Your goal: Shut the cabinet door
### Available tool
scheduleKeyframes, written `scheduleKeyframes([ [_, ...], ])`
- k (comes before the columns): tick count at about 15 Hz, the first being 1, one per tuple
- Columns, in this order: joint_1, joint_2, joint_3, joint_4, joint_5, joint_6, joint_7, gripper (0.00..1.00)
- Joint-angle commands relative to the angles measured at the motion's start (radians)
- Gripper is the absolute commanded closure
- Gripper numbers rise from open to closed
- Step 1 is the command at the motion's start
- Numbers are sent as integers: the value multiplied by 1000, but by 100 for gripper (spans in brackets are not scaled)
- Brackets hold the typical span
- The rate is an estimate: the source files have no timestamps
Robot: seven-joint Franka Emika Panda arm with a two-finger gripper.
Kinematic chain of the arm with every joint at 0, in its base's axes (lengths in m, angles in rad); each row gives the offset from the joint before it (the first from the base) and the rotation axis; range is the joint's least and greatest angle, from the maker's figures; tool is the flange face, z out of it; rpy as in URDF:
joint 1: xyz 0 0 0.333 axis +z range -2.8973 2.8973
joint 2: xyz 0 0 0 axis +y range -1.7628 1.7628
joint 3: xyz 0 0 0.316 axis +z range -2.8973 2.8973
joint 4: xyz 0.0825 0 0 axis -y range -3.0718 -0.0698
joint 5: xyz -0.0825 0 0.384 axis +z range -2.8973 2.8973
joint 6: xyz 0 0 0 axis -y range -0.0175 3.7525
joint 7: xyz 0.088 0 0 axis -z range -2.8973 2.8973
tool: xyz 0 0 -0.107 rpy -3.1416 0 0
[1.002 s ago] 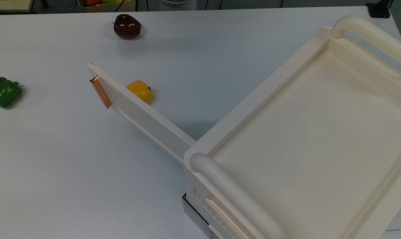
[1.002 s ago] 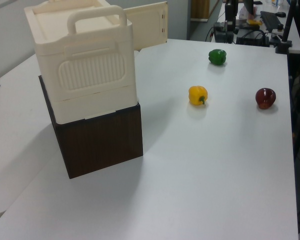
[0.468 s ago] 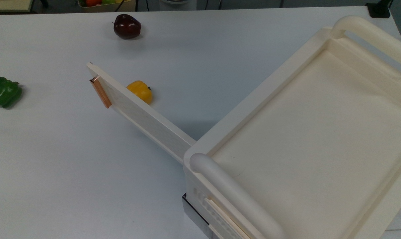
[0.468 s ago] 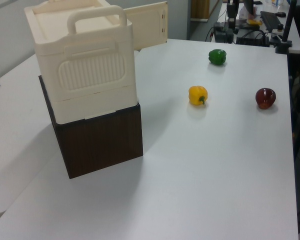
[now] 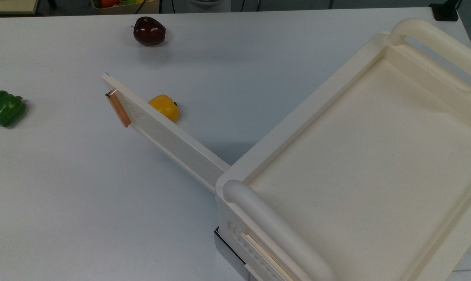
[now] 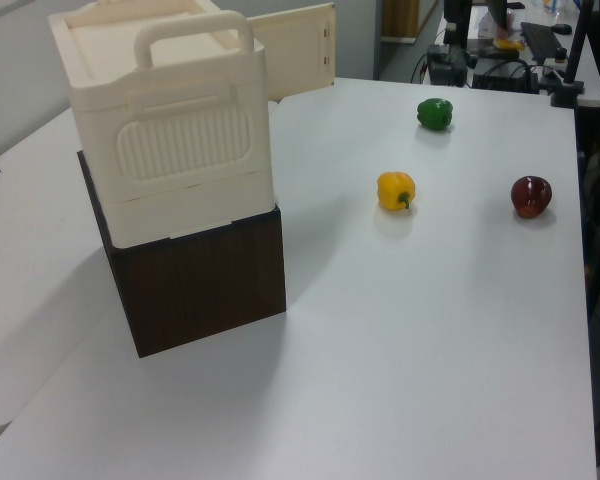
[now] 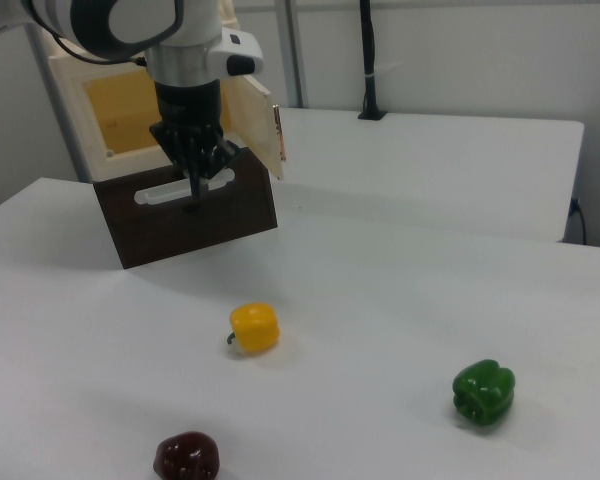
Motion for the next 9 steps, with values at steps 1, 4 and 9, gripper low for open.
scheduleKeyframes([
  [1, 11, -8, -11, -15, 33, 98, 52, 100],
  [4, 12, 7, -11, -18, 76, 228, 105, 100],
  [9, 12, 42, -11, -16, 128, 377, 139, 100],
])
